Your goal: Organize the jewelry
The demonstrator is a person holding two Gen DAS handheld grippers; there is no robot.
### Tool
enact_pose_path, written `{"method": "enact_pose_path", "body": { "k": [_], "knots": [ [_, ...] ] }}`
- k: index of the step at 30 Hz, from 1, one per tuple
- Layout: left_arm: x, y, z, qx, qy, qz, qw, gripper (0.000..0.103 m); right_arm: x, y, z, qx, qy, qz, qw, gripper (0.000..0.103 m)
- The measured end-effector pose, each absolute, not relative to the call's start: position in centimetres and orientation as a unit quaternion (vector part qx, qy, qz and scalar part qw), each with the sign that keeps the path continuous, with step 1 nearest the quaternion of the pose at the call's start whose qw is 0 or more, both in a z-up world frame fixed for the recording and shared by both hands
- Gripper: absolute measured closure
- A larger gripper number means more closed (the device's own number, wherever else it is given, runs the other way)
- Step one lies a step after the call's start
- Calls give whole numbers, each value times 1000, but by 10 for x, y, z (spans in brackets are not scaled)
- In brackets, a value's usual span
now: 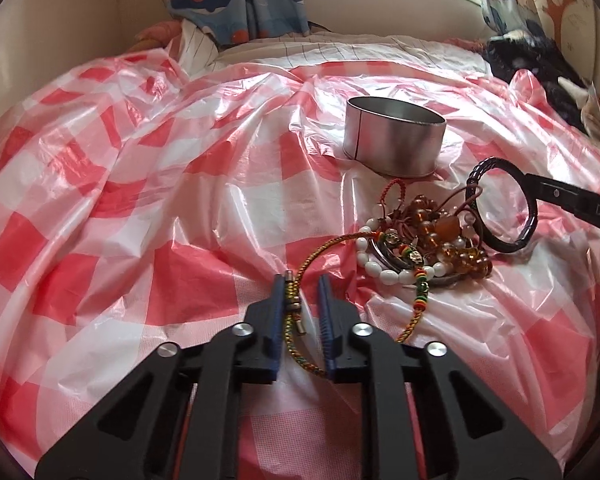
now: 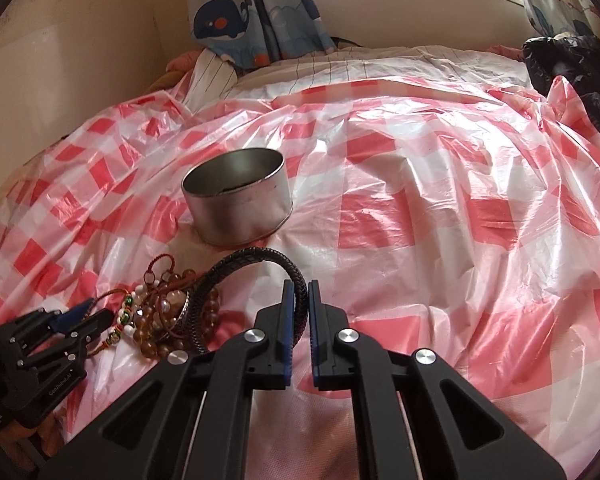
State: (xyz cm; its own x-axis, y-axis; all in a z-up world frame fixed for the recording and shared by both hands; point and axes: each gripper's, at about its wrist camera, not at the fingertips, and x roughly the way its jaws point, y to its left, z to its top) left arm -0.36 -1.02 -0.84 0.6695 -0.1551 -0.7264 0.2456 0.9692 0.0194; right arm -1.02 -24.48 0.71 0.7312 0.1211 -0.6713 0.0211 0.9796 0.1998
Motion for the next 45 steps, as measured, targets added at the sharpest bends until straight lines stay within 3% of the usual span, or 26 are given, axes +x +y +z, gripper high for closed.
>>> {"method": "enact_pose_path", "body": {
  "k": [10,29,45],
  "knots": [
    [-7,4,9,-16,385,-152,910,96,-11,-252,12,118,352,34,928,95],
    [-2,-38,78,-19,330,-179,927,96,-16,-261,32,158,311,65,935,95],
    [91,-83,68,-75,322,-180,926,96,33,-270,55,143,296,51,943,95]
  ]
}}
